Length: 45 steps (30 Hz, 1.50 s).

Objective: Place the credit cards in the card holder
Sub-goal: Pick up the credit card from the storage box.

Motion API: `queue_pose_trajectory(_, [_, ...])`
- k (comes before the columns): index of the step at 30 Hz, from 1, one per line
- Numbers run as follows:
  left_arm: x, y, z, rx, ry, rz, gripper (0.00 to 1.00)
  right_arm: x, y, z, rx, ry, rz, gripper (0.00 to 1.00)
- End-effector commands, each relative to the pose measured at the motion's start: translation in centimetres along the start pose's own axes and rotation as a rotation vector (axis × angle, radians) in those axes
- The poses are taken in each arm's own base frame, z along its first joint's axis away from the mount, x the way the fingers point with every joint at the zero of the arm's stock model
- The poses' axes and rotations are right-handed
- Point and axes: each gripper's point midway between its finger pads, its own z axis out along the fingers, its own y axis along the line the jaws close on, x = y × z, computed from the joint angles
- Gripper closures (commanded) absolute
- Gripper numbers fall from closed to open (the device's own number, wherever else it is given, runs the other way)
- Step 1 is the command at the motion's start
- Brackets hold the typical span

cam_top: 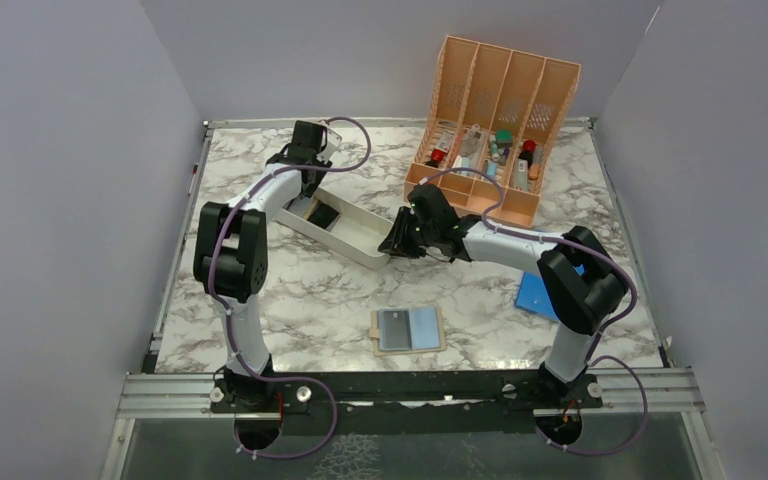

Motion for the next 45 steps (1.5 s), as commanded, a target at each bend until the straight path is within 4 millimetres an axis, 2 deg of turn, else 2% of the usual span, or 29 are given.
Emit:
queue_pose_trajectory(1, [-0.7,0.9,-0.9,-0.044,-0.029,-0.007,0.48,3.3,-1.9,0.9,0.035,0.12,-0.044,0.68])
queue_pose_trajectory(13, [1.5,0.7,0.6,-0.071,0.033,0.021,0.48,3.2,-1.9,0.7,0.035,0.116,-0.041,0.68])
queue_pose_trajectory(21, [2.3,0.5,1.2,-0.07,0.057,0.047,0.59,3.2,-2.2,0.9,0.048,0.115,-0.037,0.68])
queue_pose_trajectory(32, [3.0,0.1,1.5,-0.053,0.078,0.055,0.65,3.2,-2.2,0.9,0.052,0.115,-0.035,0.68])
queue_pose_trajectory(35, [3.0,0.1,1.6,-0.046,0.077,0.055,0.69,3.2,-2.2,0.8,0.052,0.113,-0.036,0.68])
queue_pose_trajectory(40, [1.8,0.1,1.1,-0.025,0.047,0.046,0.82,3.3,-2.4,0.9,0.055,0.114,-0.035,0.68])
queue_pose_trajectory(45, [0.6,0.9,0.6,-0.041,0.025,0.046,0.83,3.3,-2.4,0.9,0.056,0.115,-0.034,0.68])
